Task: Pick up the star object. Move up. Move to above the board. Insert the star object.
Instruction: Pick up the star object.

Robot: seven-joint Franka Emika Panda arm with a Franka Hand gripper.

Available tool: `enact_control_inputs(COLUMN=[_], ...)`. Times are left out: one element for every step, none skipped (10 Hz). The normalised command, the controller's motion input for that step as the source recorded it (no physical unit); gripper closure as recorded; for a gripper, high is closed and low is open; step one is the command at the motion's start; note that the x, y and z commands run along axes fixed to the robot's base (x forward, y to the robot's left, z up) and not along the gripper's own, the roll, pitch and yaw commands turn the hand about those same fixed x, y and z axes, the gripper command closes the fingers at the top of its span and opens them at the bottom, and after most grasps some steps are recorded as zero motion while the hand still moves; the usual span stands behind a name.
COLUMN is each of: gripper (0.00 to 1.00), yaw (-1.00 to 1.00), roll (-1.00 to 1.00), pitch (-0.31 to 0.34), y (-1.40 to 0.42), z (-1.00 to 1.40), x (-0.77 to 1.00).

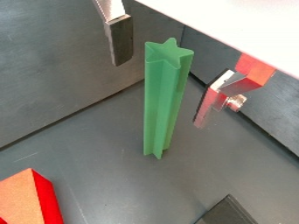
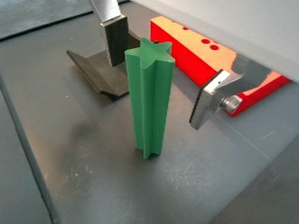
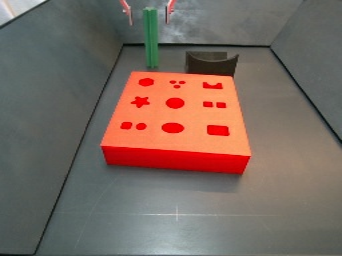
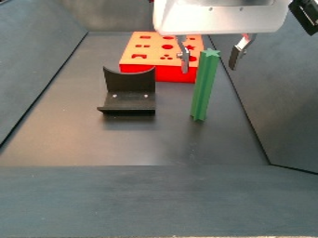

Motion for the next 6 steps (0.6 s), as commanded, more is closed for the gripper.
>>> enact_control_inputs(gripper=[0.00, 0.00, 0.00, 0.00, 0.00, 0.00], yaw=[0.00, 0.00, 0.00, 0.00, 0.00, 0.00], roll=[-0.04, -0.03, 0.00, 0.00, -0.01, 0.00], pitch=[-0.017, -0.060, -0.059, -0.080, -0.090, -0.027], y=[0.06, 0.01, 0.00, 0.00, 0.05, 0.00], z=[-0.04, -0.05, -0.13, -0.15, -0.14, 0.00], x=[0.00, -0.07, -0.06, -0.15, -0.09, 0.00])
